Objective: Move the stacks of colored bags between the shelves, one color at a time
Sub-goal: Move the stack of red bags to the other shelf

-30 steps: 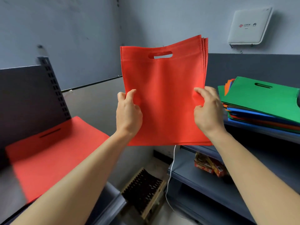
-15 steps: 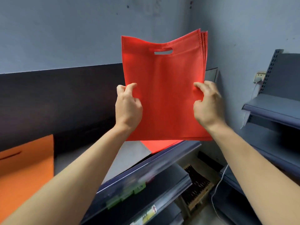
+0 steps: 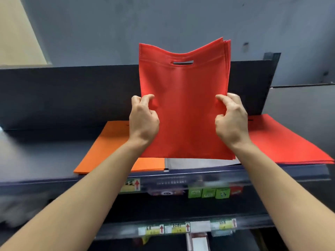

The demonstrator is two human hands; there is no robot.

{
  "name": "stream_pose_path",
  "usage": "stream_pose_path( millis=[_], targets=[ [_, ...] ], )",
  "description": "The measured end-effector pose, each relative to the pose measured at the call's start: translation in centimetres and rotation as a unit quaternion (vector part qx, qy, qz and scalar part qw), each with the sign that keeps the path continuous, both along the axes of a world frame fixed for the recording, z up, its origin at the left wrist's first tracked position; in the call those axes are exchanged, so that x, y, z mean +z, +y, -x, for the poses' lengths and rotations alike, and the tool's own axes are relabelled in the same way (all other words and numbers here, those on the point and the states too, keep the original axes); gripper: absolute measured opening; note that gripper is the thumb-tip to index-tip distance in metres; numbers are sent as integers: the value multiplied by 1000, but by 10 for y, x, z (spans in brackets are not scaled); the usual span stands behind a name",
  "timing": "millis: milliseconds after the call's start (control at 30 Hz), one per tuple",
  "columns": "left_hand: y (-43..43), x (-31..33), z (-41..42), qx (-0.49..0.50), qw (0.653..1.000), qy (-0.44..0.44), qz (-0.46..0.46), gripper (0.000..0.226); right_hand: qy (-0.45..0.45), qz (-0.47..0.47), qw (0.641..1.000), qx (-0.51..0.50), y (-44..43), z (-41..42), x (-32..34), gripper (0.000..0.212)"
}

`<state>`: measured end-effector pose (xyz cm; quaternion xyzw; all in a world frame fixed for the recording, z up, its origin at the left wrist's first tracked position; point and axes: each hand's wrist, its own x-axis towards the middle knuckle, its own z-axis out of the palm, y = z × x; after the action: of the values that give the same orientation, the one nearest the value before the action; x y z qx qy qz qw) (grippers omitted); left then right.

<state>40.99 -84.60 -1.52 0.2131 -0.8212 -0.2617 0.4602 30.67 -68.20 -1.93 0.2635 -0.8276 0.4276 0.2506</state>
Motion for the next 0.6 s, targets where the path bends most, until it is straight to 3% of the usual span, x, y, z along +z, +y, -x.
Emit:
stream_pose_path(
  millis=[333, 600],
  targets=[
    [-129, 2, -101, 71, 997, 8, -15, 45, 10, -2, 996, 86, -140, -84, 9, 55],
    [-278, -9, -181, 100, 993, -58, -36, 44, -43, -34, 991, 124, -286, -158, -5, 55]
  ],
)
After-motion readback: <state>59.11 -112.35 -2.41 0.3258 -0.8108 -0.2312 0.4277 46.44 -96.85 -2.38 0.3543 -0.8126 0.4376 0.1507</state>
